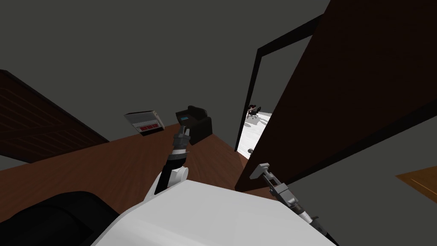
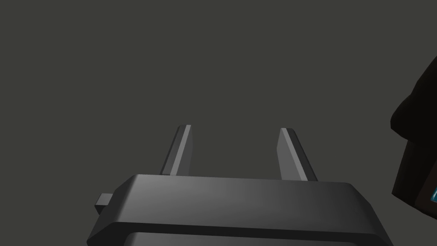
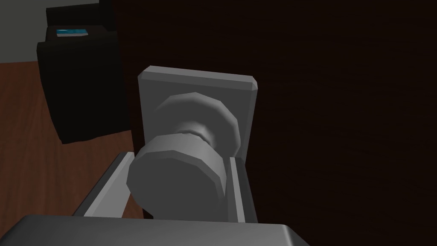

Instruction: Pull the door open

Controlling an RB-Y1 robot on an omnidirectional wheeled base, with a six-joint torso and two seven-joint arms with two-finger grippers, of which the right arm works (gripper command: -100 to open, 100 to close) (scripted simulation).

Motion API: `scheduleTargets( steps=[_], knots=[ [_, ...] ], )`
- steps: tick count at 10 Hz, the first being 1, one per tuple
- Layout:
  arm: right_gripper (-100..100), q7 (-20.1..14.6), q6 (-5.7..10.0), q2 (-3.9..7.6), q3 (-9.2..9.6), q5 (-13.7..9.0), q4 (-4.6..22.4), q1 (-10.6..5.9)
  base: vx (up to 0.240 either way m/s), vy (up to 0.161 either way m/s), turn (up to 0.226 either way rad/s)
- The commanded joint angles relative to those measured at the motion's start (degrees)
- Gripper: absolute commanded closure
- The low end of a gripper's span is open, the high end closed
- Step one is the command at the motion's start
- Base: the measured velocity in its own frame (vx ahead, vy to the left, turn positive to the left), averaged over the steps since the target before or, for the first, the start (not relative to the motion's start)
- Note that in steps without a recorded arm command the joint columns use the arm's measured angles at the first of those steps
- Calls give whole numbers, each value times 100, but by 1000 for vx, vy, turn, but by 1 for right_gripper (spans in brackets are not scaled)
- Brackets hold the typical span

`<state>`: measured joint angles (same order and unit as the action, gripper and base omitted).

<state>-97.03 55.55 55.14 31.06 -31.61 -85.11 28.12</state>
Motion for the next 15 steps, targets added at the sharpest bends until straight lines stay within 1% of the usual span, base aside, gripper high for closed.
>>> scheduleTargets(
  steps=[1, 8, 9, 10, 12, 13, 14, 15],
  knots=[
    [100, -13, 25, -5, 72, 30, 2, 60, 0, 0, 0],
    [100, -13, 25, -5, 72, 30, 2, 60, 0, 0, 0],
    [100, -82, 200, 28, 41, 52, 162, 38, 0, 0, 0],
    [100, -128, 326, 41, 64, 82, 266, 59, 0, 0, 0],
    [100, -246, 665, 77, 123, 158, 536, 114, 0, 0, 0],
    [100, -315, 807, 100, 157, 200, 692, 146, 0, 0, 0],
    [100, -315, 876, 100, 157, 200, 692, 146, -3, -13, -18],
    [100, -388, 1074, 126, 194, 244, 857, 181, -5, -9, -25]
  ],
)
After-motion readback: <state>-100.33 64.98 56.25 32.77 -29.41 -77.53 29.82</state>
